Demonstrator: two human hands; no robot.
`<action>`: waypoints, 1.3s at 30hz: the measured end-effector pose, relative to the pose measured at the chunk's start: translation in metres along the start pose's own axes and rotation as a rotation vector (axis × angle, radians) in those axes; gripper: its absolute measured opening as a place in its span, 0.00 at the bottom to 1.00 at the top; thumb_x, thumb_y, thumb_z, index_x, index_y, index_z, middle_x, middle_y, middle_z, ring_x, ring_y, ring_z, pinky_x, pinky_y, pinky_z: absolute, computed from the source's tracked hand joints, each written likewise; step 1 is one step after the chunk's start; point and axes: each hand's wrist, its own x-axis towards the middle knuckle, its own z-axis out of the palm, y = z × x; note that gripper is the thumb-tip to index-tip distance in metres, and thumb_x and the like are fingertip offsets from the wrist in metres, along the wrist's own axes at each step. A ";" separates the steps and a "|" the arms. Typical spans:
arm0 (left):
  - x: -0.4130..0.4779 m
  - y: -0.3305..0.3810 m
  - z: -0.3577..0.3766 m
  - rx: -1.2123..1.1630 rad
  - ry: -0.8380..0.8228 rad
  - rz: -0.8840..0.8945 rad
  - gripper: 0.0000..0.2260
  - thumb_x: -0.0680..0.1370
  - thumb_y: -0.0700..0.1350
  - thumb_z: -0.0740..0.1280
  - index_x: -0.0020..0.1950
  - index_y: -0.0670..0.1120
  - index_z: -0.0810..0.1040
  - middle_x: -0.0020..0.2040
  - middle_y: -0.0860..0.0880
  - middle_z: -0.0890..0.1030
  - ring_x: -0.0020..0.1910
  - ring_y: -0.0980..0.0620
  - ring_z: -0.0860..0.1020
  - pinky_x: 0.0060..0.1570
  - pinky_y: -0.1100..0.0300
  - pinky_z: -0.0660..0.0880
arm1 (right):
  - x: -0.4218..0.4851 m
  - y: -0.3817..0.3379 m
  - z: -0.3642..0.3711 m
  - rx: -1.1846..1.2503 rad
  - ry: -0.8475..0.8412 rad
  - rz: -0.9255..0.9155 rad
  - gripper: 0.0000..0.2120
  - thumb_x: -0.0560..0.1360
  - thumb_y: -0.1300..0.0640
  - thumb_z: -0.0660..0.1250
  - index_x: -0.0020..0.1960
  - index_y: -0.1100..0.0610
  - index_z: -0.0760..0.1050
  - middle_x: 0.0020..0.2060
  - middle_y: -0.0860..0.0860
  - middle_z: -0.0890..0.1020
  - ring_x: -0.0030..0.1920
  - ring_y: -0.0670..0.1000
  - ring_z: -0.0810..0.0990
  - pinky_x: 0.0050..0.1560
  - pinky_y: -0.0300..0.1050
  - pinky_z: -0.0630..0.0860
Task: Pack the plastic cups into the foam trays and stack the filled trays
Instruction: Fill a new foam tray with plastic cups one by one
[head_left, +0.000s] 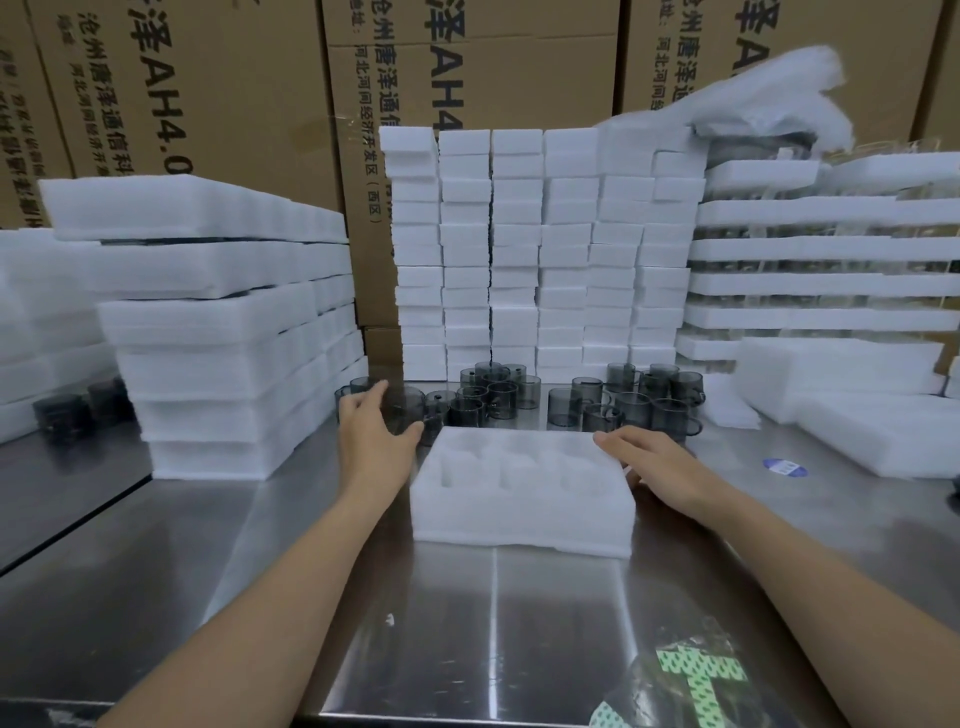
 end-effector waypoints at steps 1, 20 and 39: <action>0.001 0.008 -0.002 -0.024 0.012 0.042 0.32 0.77 0.42 0.79 0.80 0.49 0.72 0.65 0.50 0.71 0.65 0.48 0.76 0.65 0.60 0.72 | -0.001 0.000 0.000 -0.004 0.001 0.004 0.22 0.78 0.29 0.64 0.53 0.45 0.84 0.48 0.46 0.87 0.48 0.53 0.86 0.61 0.48 0.78; 0.020 0.162 -0.024 -0.908 -0.309 0.028 0.21 0.78 0.53 0.79 0.68 0.48 0.80 0.61 0.50 0.87 0.56 0.55 0.87 0.57 0.59 0.82 | -0.001 -0.002 -0.001 -0.014 0.013 0.020 0.23 0.79 0.28 0.62 0.54 0.45 0.83 0.47 0.47 0.87 0.44 0.49 0.85 0.55 0.44 0.77; 0.004 0.091 -0.001 -0.996 -0.654 -0.326 0.26 0.78 0.64 0.73 0.68 0.46 0.83 0.59 0.46 0.87 0.48 0.53 0.86 0.44 0.60 0.78 | -0.006 -0.011 -0.001 -0.053 0.005 0.063 0.25 0.80 0.29 0.61 0.52 0.48 0.83 0.45 0.47 0.87 0.44 0.48 0.85 0.48 0.41 0.74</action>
